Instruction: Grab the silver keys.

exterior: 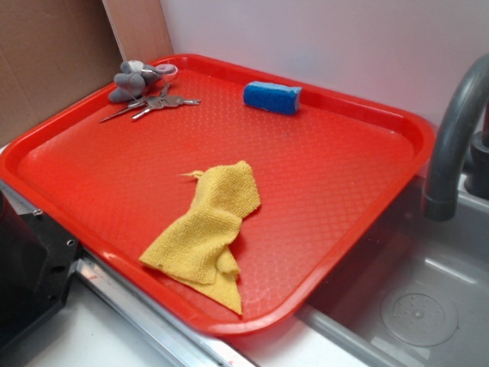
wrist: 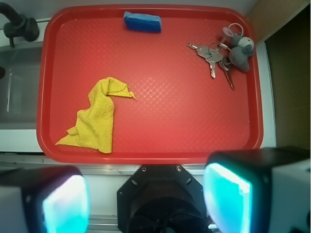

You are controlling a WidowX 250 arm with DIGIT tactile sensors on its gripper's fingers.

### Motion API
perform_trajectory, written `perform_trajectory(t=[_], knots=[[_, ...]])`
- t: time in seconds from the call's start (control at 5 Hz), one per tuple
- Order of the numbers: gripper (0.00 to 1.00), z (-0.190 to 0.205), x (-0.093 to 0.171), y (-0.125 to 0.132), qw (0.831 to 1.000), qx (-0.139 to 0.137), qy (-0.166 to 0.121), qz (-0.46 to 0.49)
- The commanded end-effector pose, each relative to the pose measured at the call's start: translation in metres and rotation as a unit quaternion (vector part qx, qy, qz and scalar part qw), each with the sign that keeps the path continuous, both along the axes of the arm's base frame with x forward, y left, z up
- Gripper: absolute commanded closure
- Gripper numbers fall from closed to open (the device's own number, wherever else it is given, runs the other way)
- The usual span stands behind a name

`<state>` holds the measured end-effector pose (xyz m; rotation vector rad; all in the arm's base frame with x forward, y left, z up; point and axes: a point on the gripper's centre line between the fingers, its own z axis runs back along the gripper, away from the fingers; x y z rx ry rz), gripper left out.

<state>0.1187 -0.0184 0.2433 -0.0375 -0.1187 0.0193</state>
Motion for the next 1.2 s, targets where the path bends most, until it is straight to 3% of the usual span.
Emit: perform_trajectory(t=[0.0,0.2,0.4,0.6,0.8,1.0], knots=[[0.00,0.000,0.000,0.000,1.000,0.000,0.000,0.000],[0.00,-0.020,0.044,0.030,0.999,0.032,-0.009,-0.021],[0.00,-0.029,0.071,0.043,0.995,0.088,-0.020,-0.051],[0.00,-0.062,0.102,0.063,0.982,0.116,-0.047,-0.144],[0.00,-0.104,0.112,0.071,0.960,0.127,-0.068,-0.242],[0.00,-0.124,0.113,0.099,0.947,0.095,-0.094,-0.293]])
